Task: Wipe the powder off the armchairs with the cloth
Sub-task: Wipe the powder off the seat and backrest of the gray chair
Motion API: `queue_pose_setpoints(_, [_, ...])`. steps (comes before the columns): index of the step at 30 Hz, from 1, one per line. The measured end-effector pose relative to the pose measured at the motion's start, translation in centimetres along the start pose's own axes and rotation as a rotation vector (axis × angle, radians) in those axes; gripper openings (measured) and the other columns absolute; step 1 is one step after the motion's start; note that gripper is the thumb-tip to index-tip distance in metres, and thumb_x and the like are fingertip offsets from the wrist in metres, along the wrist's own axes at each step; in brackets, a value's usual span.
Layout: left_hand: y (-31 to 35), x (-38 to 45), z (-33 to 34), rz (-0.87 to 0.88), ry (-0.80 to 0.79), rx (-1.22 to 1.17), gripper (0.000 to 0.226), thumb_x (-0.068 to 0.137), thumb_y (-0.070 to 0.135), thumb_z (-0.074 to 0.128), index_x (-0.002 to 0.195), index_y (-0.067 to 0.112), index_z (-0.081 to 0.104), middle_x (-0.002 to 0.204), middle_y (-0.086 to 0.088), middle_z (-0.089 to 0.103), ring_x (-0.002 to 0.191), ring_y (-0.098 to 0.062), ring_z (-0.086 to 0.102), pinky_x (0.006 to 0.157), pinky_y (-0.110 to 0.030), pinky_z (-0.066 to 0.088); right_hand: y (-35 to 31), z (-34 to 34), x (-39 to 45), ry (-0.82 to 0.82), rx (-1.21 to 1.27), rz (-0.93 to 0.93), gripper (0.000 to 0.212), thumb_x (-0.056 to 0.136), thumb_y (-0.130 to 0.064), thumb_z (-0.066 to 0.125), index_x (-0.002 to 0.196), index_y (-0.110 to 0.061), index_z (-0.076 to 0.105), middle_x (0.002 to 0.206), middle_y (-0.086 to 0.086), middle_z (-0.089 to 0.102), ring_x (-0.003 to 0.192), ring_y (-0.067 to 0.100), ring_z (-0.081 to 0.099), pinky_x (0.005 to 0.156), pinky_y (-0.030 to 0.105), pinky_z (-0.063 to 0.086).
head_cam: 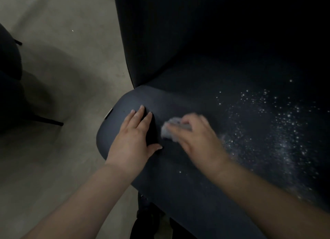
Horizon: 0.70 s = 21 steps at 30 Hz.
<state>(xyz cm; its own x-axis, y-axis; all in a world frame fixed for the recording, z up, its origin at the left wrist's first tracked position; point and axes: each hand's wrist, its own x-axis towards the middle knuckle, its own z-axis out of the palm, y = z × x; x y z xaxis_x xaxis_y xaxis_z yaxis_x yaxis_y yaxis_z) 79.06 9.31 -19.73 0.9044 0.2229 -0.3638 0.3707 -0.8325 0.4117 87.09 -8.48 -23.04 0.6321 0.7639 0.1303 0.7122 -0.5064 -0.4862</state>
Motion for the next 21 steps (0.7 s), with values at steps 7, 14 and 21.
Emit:
queue_pose_setpoints(7, [-0.3, -0.4, -0.1, 0.013, -0.034, 0.024, 0.096, 0.080, 0.045, 0.071, 0.153, 0.026, 0.012, 0.160, 0.008, -0.004, 0.147, -0.014, -0.006, 0.114, -0.022, -0.002, 4.2, -1.9, 0.9, 0.135, 0.020, 0.252, 0.028, 0.089, -0.039, 0.062, 0.112, -0.025, 0.068, 0.105, 0.007, 0.050, 0.093, 0.021, 0.054, 0.080, 0.028, 0.049])
queue_pose_setpoints(14, [-0.7, -1.0, -0.1, 0.018, -0.052, 0.048, 0.096, 0.081, 0.046, 0.070, 0.153, 0.028, 0.010, 0.161, 0.008, -0.004, 0.147, -0.014, -0.006, 0.113, -0.020, -0.003, 0.3, -2.6, -3.1, -0.062, -0.004, -0.015, 0.032, 0.090, -0.027, 0.056, 0.121, -0.033, 0.058, 0.102, 0.008, 0.054, 0.092, 0.019, 0.049, 0.079, 0.026, 0.045])
queue_pose_setpoints(21, [-0.2, -1.9, 0.2, -0.025, -0.040, 0.066, 0.093, 0.082, 0.044, 0.069, 0.153, 0.030, 0.011, 0.161, 0.009, -0.002, 0.147, -0.015, -0.001, 0.117, -0.027, 0.010, 0.3, -1.1, 0.4, 0.054, 0.017, 0.208, 0.033, 0.090, -0.019, 0.055, 0.120, -0.024, 0.065, 0.109, 0.013, 0.056, 0.102, 0.029, 0.052, 0.085, 0.032, 0.043])
